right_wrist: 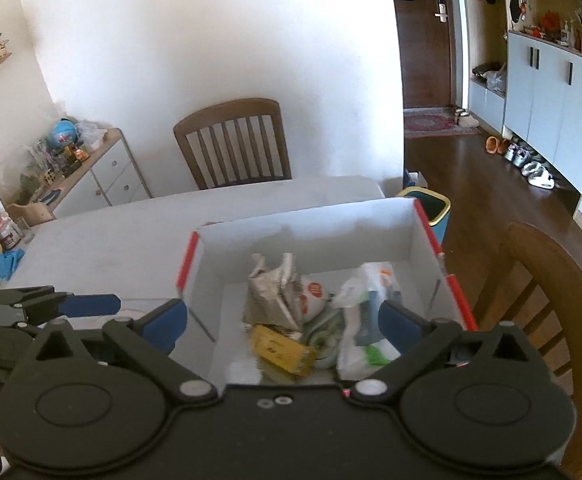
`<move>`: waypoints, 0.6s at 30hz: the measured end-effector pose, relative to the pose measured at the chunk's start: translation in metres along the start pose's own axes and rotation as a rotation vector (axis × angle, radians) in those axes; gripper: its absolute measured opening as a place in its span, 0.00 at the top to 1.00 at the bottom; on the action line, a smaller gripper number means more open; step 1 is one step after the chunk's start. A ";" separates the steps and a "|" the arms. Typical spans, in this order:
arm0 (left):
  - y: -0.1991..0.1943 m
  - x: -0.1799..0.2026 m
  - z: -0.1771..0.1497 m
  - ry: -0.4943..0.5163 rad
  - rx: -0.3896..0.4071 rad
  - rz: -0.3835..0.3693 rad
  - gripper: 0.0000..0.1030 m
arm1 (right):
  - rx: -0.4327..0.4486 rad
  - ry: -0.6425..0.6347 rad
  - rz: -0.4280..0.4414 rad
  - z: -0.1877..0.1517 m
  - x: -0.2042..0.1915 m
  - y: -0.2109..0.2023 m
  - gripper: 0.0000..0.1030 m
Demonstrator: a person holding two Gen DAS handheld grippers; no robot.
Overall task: Organize objects
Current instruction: 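Withdraw both tools from the shoebox to the remaining items on the table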
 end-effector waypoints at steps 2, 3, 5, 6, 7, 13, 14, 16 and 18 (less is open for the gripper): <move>-0.008 -0.011 0.000 -0.019 0.002 -0.010 0.03 | 0.002 -0.002 0.009 -0.001 -0.011 -0.002 0.01; -0.012 -0.016 0.000 -0.030 0.006 -0.012 0.03 | 0.003 -0.004 0.013 -0.003 -0.017 -0.002 0.01; -0.020 -0.028 -0.001 -0.040 0.016 -0.015 0.01 | 0.004 -0.012 0.019 -0.005 -0.030 -0.003 0.01; -0.024 -0.033 -0.001 -0.040 0.023 -0.010 0.00 | 0.001 -0.016 0.023 -0.007 -0.036 -0.003 0.01; -0.027 -0.039 -0.001 -0.038 0.031 -0.003 0.00 | -0.005 -0.020 0.030 -0.010 -0.043 -0.003 0.01; -0.044 -0.080 -0.004 -0.048 0.057 0.057 0.00 | -0.011 -0.058 0.063 -0.023 -0.087 -0.001 0.01; -0.046 -0.088 -0.005 -0.056 0.058 0.065 0.00 | -0.012 -0.064 0.069 -0.026 -0.094 -0.001 0.01; -0.049 -0.105 -0.008 -0.077 0.052 0.076 0.00 | -0.016 -0.072 0.080 -0.030 -0.107 0.002 0.01; -0.051 -0.121 -0.011 -0.102 0.041 0.073 0.00 | -0.023 -0.085 0.085 -0.035 -0.121 0.005 0.01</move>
Point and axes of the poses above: each gripper's, at about its wrist camera, not at the fingertips, and y roughly the way its jaws point, x to its right, z to its top, the point moved 6 cm from there along y, roughly the way its jaws point, and after that the axes turned 14 degrees about x, right-handed, at the moved point
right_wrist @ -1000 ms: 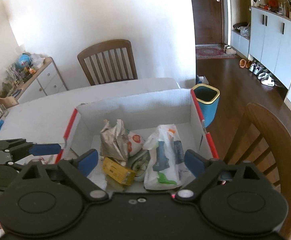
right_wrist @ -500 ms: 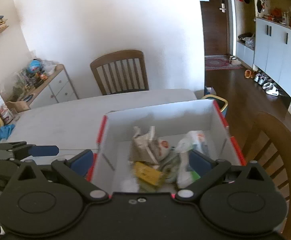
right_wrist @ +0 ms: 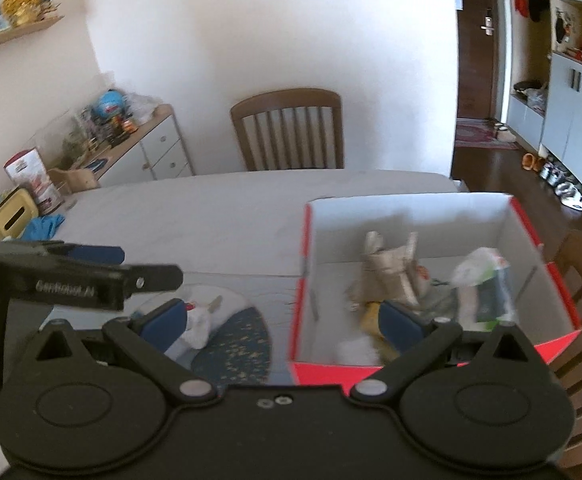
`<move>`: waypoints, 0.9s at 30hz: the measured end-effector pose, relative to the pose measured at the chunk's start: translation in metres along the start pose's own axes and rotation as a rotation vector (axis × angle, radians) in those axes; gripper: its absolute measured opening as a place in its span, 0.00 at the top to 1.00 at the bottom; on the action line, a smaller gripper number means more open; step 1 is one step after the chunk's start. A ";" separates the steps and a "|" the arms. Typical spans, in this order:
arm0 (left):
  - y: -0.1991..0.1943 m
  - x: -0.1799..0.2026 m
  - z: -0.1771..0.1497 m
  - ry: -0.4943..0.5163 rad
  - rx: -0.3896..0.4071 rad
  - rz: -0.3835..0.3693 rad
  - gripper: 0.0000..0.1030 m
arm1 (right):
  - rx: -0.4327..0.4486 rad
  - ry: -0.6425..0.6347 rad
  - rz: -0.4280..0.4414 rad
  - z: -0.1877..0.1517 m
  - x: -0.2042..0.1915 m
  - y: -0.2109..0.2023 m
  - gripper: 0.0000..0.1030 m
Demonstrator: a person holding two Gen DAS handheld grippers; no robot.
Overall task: Organize objects
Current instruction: 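Withdraw both tools from the shoebox to the remaining items on the table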
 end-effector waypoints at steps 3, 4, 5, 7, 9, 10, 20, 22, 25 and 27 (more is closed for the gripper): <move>-0.004 -0.023 -0.002 0.002 0.000 0.017 0.00 | -0.013 -0.017 0.013 -0.006 -0.021 0.008 0.01; -0.005 -0.030 -0.002 0.010 0.004 0.025 0.00 | -0.018 -0.024 0.014 -0.008 -0.026 0.010 0.01; -0.005 -0.037 -0.002 0.015 0.005 0.036 0.00 | -0.023 -0.034 0.014 -0.010 -0.032 0.013 0.01; -0.005 -0.051 -0.002 0.010 0.000 0.051 0.00 | -0.035 -0.046 0.023 -0.016 -0.044 0.018 0.02; -0.004 -0.065 -0.002 -0.001 -0.007 0.068 0.00 | -0.046 -0.058 0.035 -0.020 -0.054 0.023 0.02; -0.003 -0.072 -0.003 -0.004 -0.008 0.075 0.00 | -0.050 -0.069 0.042 -0.022 -0.060 0.026 0.03; 0.020 -0.124 -0.019 -0.014 -0.054 0.145 0.00 | -0.096 -0.180 0.053 -0.045 -0.097 0.073 0.08; 0.024 -0.132 -0.022 -0.018 -0.058 0.152 0.00 | -0.109 -0.197 0.055 -0.051 -0.101 0.086 0.10; 0.030 -0.141 -0.025 -0.017 -0.065 0.163 0.00 | -0.131 -0.207 0.052 -0.060 -0.105 0.106 0.10; 0.035 -0.145 -0.027 -0.016 -0.070 0.171 0.00 | -0.148 -0.216 0.054 -0.067 -0.109 0.119 0.10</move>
Point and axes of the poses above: each gripper's, at about its wrist camera, not at the fingertips, and y roughly the way its jaws point, x to its right, z to its top, the point moved 6 cm from there along y, roughly the way its jaws point, and after that the axes turned 14 degrees about x, right-handed, at the moved point
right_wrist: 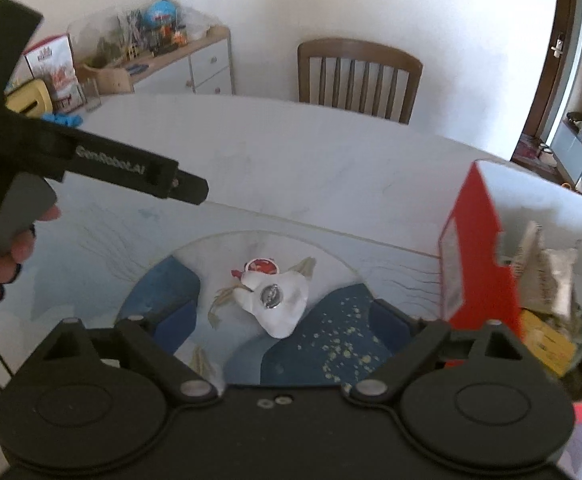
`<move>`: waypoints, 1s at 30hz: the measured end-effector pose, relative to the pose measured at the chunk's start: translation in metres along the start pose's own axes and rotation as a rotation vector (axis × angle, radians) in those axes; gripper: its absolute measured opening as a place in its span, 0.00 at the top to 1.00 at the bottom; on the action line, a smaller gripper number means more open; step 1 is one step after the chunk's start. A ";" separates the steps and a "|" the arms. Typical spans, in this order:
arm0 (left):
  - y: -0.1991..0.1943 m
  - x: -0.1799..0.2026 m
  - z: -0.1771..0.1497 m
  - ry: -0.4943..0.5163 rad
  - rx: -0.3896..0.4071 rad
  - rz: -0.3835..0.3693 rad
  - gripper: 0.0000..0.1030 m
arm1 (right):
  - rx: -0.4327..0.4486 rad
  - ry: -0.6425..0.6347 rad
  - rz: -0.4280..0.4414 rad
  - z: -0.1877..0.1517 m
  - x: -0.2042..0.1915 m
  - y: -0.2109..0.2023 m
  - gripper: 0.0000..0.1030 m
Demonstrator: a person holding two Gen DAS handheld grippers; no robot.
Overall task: Organize objects
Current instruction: 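Withdraw both tools from the shoebox to the remaining items on the table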
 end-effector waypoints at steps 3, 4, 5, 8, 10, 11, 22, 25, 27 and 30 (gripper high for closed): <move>0.007 -0.003 -0.003 -0.002 -0.007 0.002 0.00 | -0.030 -0.012 -0.002 -0.006 -0.006 0.021 0.11; 0.009 -0.003 -0.004 -0.002 -0.008 0.002 0.00 | -0.040 -0.011 -0.005 -0.007 -0.008 0.028 0.12; 0.011 -0.004 -0.005 -0.001 -0.008 0.005 0.00 | -0.048 -0.004 -0.009 -0.009 -0.008 0.034 0.12; 0.017 -0.005 -0.007 -0.001 -0.015 0.006 0.00 | -0.066 0.033 -0.028 -0.012 -0.009 0.050 0.14; 0.020 -0.006 -0.008 0.000 -0.016 0.010 0.00 | -0.080 0.056 -0.051 -0.014 -0.008 0.057 0.18; 0.021 -0.006 -0.008 -0.001 -0.016 0.009 0.00 | -0.085 0.065 -0.055 -0.015 -0.008 0.060 0.20; 0.027 -0.003 -0.014 0.019 -0.010 -0.020 0.00 | -0.115 0.071 -0.080 -0.021 -0.007 0.067 0.41; 0.028 -0.003 -0.015 0.019 -0.006 -0.032 0.00 | -0.108 0.075 -0.081 -0.021 -0.005 0.066 0.45; 0.028 -0.001 -0.016 0.029 -0.005 -0.052 0.01 | -0.104 0.075 -0.081 -0.021 -0.004 0.064 0.46; 0.028 0.008 -0.021 0.061 -0.004 -0.094 0.01 | -0.108 0.078 -0.073 -0.022 -0.002 0.058 0.46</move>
Point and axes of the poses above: each gripper's, at about its wrist camera, not at the fingertips, and y roughly the way its jaws point, x to its right, z to its top, the point moved 6 cm from there along y, roughly the way its jaws point, and after that the axes turned 14 degrees about x, right-handed, at the moved point
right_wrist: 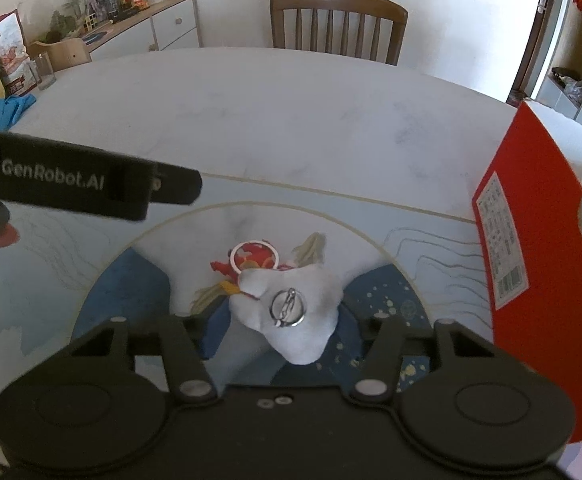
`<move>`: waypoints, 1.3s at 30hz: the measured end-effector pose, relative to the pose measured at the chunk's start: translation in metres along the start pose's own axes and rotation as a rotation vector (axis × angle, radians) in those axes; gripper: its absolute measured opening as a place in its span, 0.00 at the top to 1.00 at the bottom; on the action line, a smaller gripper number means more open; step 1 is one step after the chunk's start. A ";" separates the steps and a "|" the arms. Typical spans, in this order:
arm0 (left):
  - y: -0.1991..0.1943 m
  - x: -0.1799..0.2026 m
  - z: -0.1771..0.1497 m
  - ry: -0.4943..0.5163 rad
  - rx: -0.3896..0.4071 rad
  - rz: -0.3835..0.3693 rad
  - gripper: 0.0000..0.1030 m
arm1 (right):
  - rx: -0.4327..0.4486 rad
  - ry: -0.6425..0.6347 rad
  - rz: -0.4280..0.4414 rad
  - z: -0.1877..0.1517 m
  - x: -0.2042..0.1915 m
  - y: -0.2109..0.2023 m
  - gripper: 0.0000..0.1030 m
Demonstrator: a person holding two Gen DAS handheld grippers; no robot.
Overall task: Organize objects
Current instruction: 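Withdraw both tools from the shoebox to the remaining items on the table, then grasp the red fish keychain with the left tool while the right tool grasps the white cloth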
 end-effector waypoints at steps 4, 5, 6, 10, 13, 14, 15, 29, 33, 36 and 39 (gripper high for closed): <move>0.004 0.017 -0.007 0.042 -0.004 -0.058 0.01 | -0.010 -0.001 0.004 -0.006 0.010 -0.011 0.46; 0.006 0.022 -0.008 0.048 -0.007 -0.072 0.01 | -0.014 0.001 0.007 -0.008 0.013 -0.014 0.46; 0.008 0.026 -0.010 0.055 -0.010 -0.085 0.01 | -0.016 0.000 0.007 -0.010 0.014 -0.016 0.46; 0.016 0.045 -0.020 0.088 -0.020 -0.129 0.01 | -0.027 0.008 0.005 -0.018 0.024 -0.027 0.46; 0.024 0.057 -0.027 0.121 -0.030 -0.153 0.01 | -0.034 0.014 0.004 -0.024 0.029 -0.032 0.46; 0.026 0.060 -0.030 0.130 -0.034 -0.156 0.01 | -0.036 0.015 0.003 -0.026 0.029 -0.034 0.46; 0.029 0.063 -0.032 0.140 -0.037 -0.156 0.02 | -0.038 0.018 0.002 -0.028 0.031 -0.035 0.46; 0.035 0.085 -0.040 0.277 -0.007 -0.142 0.42 | -0.031 0.073 0.002 -0.037 0.043 -0.051 0.46; 0.033 0.088 -0.041 0.292 -0.005 -0.127 0.51 | -0.023 0.078 -0.003 -0.038 0.046 -0.055 0.46; 0.031 0.090 -0.041 0.308 -0.004 -0.114 0.52 | -0.017 0.078 -0.008 -0.040 0.049 -0.060 0.46; 0.028 0.092 -0.041 0.321 -0.013 -0.104 0.53 | -0.012 0.080 -0.014 -0.041 0.053 -0.068 0.46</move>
Point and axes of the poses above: each gripper's, at about its wrist camera, not at the fingertips, and y roughly the way its jaws point, x to its right, z to its top, the point moved 6 cm from there along y, roughly the way its jaws point, and after that the axes turned 14 degrees about x, right-handed, at the moved point
